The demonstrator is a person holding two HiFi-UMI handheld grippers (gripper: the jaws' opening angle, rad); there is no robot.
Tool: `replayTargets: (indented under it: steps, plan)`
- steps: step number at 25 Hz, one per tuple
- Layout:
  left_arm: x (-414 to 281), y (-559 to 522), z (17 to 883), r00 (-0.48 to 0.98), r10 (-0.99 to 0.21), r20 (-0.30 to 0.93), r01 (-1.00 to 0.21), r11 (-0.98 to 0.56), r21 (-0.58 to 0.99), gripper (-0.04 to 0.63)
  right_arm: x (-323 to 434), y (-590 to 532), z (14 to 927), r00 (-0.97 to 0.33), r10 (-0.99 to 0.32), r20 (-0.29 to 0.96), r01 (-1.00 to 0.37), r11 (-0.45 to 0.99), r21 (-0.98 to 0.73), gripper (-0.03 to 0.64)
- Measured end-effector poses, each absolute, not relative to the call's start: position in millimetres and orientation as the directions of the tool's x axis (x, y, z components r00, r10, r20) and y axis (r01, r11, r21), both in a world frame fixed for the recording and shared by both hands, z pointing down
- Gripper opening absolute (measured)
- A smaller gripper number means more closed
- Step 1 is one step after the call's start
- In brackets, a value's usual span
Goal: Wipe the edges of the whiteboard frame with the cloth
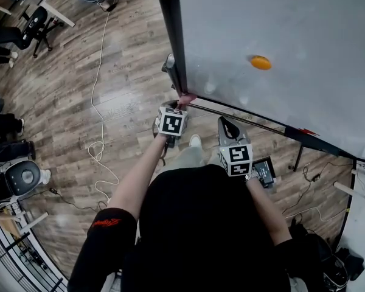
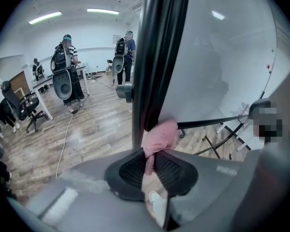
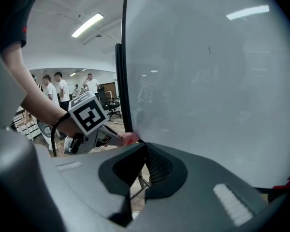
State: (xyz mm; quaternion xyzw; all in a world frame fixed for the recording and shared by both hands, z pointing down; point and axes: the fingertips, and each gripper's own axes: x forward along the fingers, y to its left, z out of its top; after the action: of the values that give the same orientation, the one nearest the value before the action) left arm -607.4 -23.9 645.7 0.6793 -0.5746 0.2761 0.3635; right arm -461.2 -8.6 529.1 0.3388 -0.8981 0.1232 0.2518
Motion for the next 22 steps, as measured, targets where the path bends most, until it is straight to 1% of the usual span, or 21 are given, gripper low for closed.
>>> replayTargets:
  steps: [3,6,11,16,22]
  plan:
    - [-599,-18,638,0.222,-0.591,0.775,-0.974,-0.107,0.198,0.038,-458,-13,527,-0.633,-0.562,0.532,-0.684,0.728,-0.045,0.002]
    - [-587,-17,628,0.242,-0.627,0.740,-0.970,-0.139,0.199,0.038,-449,-15,524,-0.624,-0.577,0.527,-0.696,0.717,-0.038,0.002]
    - [-564,-17,596,0.297,-0.707,0.642,-0.955,-0.222,0.197,0.037,-433,-17,518,-0.596,-0.614,0.517,-0.729,0.684,-0.028,0.002]
    - [-530,-18,562,0.369,-0.764,0.529,-0.925,-0.357,0.130,0.037,-405,-20,514,-0.557,-0.659,0.506,-0.770,0.638,-0.018,0.002]
    - [-488,-25,522,0.460,-0.787,0.410,-0.878,-0.472,0.079,0.037,-362,-23,506,-0.485,-0.726,0.487,-0.833,0.553,-0.005,0.002]
